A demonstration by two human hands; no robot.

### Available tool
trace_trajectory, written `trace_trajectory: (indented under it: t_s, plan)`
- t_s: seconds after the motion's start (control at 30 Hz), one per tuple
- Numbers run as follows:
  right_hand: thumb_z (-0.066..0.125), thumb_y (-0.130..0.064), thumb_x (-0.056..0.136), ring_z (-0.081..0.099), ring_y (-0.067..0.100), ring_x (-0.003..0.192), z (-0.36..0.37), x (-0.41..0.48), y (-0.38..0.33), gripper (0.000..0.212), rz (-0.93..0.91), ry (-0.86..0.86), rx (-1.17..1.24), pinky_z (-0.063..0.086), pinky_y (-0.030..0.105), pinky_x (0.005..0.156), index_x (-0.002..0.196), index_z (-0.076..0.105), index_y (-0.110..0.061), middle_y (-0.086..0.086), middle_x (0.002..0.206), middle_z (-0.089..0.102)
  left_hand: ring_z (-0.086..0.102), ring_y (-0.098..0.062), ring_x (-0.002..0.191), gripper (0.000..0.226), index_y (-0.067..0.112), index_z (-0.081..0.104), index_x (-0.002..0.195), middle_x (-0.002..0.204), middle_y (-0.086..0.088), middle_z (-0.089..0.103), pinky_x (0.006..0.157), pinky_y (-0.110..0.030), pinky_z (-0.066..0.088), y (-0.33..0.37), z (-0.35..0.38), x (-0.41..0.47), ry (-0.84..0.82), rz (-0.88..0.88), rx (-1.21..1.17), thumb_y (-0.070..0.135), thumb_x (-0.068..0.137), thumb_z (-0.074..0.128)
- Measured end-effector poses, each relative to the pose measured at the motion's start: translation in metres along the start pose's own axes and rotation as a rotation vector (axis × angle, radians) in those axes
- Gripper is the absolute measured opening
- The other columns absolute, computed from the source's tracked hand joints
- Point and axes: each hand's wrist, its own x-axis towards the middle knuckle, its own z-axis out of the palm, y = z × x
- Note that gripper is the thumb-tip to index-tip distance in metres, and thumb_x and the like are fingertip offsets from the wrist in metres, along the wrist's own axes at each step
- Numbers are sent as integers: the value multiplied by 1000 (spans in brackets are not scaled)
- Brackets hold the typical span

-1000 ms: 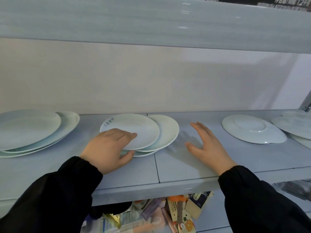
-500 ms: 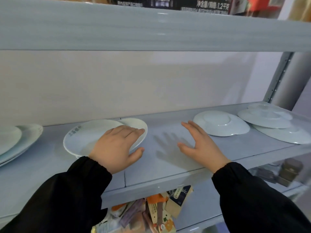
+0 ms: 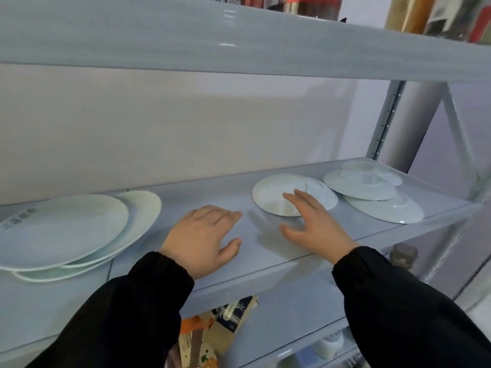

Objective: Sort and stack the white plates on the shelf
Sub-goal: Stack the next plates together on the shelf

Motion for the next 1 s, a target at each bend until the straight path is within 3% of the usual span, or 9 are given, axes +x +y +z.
trace_trajectory:
  t_s: [0.2,0.43,0.6,0.77,0.9,1.0]
  plan:
    - [65,-42,88,-3,13,154,-20,23,44,82,-26,-87,-257,19,36,121,156,20,-40,-7,167,8,57,-17,113,53,22,55,133,122,5,64,92,-34,47,10,20,16,0,-52,-10,48,89,45]
    - [59,-12,87,1,26,154,-31,63,52,85,-113,-227,-574,11,42,124,158,18,-33,-4,167,11,61,-19,107,51,18,59,130,117,2,67,85,-35,49,15,24,17,2,-65,42,43,87,45]
    - [50,-2,89,29,20,147,-23,74,45,79,-142,-293,-570,32,36,115,157,24,-32,-3,164,23,62,-21,105,49,16,60,128,115,0,68,83,-37,51,13,24,14,0,-69,47,39,88,45]
    - [47,0,90,42,25,138,-19,67,36,69,-231,-121,-567,34,36,112,154,35,-22,2,157,38,63,-22,103,48,15,61,127,114,1,68,81,-37,51,14,22,11,23,-79,38,38,87,47]
    - [54,-5,93,53,27,127,-15,64,24,56,-327,39,-550,41,38,103,146,48,-22,1,147,53,63,-22,100,48,15,61,127,112,0,68,81,-36,52,16,19,7,44,-74,23,36,86,48]
    - [49,3,91,58,31,121,-15,63,7,59,-350,147,-449,46,38,93,145,52,-21,5,143,57,63,-23,100,46,16,61,126,111,0,68,81,-36,51,15,10,3,74,-83,-10,34,86,49]
